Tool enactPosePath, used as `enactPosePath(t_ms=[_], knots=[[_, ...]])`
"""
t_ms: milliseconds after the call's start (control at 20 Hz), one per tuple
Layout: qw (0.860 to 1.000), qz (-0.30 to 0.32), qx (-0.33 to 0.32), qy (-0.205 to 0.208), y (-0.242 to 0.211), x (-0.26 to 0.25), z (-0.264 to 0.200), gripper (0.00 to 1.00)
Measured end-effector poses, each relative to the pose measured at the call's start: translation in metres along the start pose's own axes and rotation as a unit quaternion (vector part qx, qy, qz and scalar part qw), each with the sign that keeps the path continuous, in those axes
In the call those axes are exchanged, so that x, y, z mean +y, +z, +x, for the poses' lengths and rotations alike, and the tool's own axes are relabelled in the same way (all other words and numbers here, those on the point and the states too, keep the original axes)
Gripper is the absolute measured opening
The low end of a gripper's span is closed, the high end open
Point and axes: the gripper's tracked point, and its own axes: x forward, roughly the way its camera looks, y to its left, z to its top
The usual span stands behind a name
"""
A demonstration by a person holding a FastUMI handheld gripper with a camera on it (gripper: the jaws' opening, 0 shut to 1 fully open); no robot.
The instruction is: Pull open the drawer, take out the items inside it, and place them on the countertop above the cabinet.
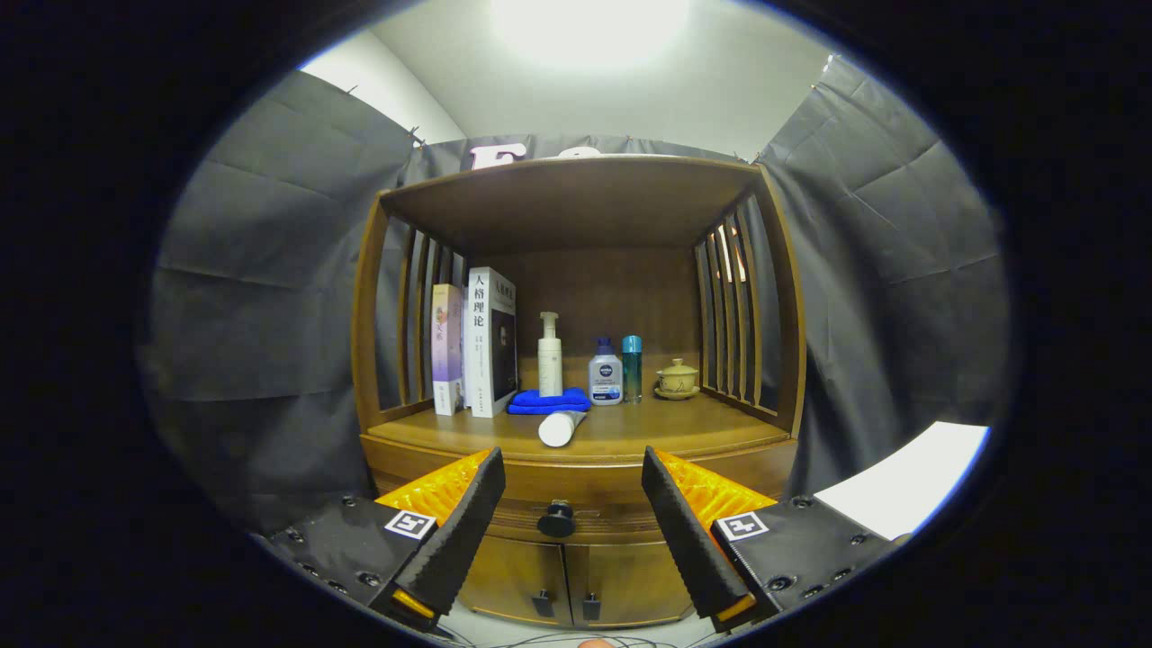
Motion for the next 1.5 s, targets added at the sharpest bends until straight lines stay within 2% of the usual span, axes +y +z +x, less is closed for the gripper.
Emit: enactPosePath(t_ms=[100, 550, 1500], knots=[[1.0, 0.003, 0.001, 0.013, 0.008, 0.003, -0.015, 0.97], [0.999, -0.014, -0.015, 0.025, 0.02, -0.002, -0.063, 0.97], [0.999, 0.006, -0.028, 0.021, 0.029, -0.005, -0.064, 0.97]])
